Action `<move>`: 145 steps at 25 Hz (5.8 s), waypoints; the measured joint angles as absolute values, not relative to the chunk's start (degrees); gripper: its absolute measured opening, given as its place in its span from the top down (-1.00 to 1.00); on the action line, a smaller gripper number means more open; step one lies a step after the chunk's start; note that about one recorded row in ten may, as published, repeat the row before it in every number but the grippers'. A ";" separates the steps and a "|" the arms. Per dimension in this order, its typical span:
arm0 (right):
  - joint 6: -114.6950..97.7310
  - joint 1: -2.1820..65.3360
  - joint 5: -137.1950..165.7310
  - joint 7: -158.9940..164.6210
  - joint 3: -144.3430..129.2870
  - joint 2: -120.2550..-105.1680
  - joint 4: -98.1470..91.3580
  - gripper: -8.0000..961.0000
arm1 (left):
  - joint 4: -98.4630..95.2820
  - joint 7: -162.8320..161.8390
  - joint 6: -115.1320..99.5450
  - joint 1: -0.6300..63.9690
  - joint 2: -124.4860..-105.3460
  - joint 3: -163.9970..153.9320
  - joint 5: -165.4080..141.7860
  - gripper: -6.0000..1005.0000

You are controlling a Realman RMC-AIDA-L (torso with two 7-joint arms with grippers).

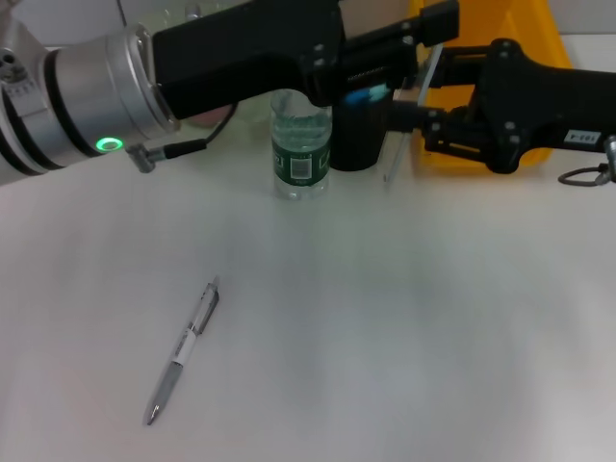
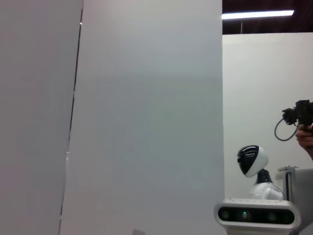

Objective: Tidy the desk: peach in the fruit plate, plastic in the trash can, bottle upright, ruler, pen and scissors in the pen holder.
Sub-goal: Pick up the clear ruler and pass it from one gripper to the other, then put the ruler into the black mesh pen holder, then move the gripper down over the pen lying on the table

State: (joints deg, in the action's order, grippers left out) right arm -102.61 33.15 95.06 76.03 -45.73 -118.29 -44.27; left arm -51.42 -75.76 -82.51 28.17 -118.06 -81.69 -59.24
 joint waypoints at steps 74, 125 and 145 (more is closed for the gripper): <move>-51.59 40.84 67.84 56.67 -67.06 -119.71 -27.16 0.21 | -48.54 -81.45 -90.70 22.47 -118.21 -79.54 -69.59 -0.26; -80.75 25.12 66.53 57.87 -61.89 -119.23 -32.17 -0.02 | -50.49 -90.09 -91.18 18.72 -117.16 -68.19 -83.85 -0.25; -78.53 25.98 66.26 57.65 -61.92 -119.35 -31.11 -0.02 | -74.52 -133.59 -91.96 21.60 -118.26 -66.93 -123.34 -0.26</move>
State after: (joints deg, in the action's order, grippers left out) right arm -78.53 25.98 66.26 57.65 -61.92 -119.35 -31.11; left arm -74.52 -133.59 -91.96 21.60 -118.26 -66.93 -123.34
